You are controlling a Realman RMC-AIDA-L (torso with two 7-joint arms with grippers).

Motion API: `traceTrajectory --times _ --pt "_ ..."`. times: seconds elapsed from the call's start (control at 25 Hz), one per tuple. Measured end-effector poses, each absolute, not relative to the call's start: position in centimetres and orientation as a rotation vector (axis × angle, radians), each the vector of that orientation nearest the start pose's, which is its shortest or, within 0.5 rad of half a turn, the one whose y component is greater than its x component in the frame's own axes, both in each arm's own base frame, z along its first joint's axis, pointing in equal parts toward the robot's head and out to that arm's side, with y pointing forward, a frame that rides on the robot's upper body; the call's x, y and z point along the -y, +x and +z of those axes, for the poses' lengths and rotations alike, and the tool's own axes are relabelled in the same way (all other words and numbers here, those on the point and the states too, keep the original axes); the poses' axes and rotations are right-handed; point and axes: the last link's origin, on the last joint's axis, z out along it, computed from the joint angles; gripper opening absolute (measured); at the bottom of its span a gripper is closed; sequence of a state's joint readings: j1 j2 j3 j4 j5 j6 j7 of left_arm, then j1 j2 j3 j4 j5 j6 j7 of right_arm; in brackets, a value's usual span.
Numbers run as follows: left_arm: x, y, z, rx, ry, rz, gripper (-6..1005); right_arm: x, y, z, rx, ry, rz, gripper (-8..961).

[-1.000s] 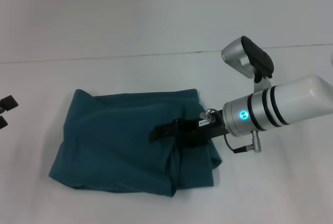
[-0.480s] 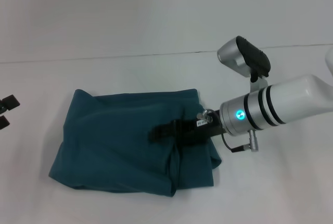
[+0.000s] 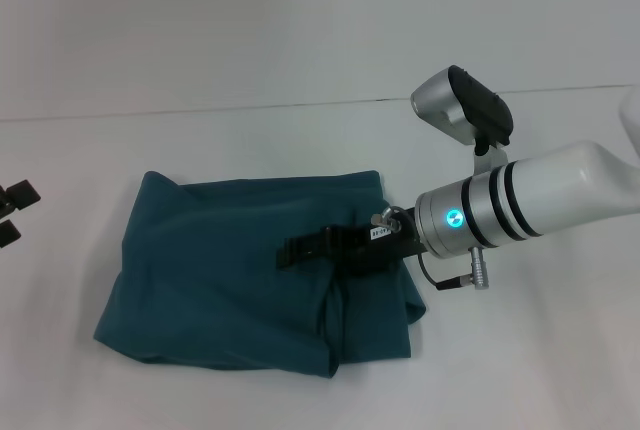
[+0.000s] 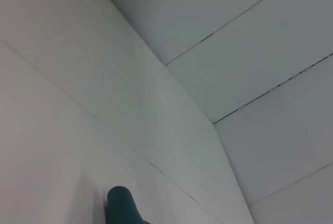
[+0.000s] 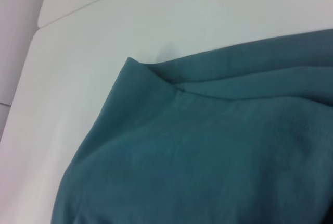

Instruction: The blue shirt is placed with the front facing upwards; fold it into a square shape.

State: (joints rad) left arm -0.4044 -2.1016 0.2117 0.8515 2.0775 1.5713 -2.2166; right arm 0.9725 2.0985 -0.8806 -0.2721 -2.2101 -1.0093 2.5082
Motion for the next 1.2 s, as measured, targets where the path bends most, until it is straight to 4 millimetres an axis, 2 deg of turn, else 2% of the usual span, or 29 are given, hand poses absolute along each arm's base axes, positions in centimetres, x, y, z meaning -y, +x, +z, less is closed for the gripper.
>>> traceTrajectory --times 0.48,0.6,0.8,1.2 --pt "-30.26 -33.56 8.57 1.708 -1.822 -1.078 948 -40.56 19.02 -9.55 -1.857 -2.291 0.269 841" --pt "-30.21 -33.64 8.58 1.710 -1.818 -1.077 948 -40.56 19.04 -9.60 -1.853 -2.292 0.259 618" --pt "-30.24 -33.66 8.62 1.712 -1.815 -1.077 948 -40.51 19.14 -9.68 -1.855 -2.289 0.248 403" --pt "-30.27 -33.67 8.62 1.713 -1.811 -1.077 948 -40.77 19.61 -9.50 -1.860 -2.246 0.253 183"
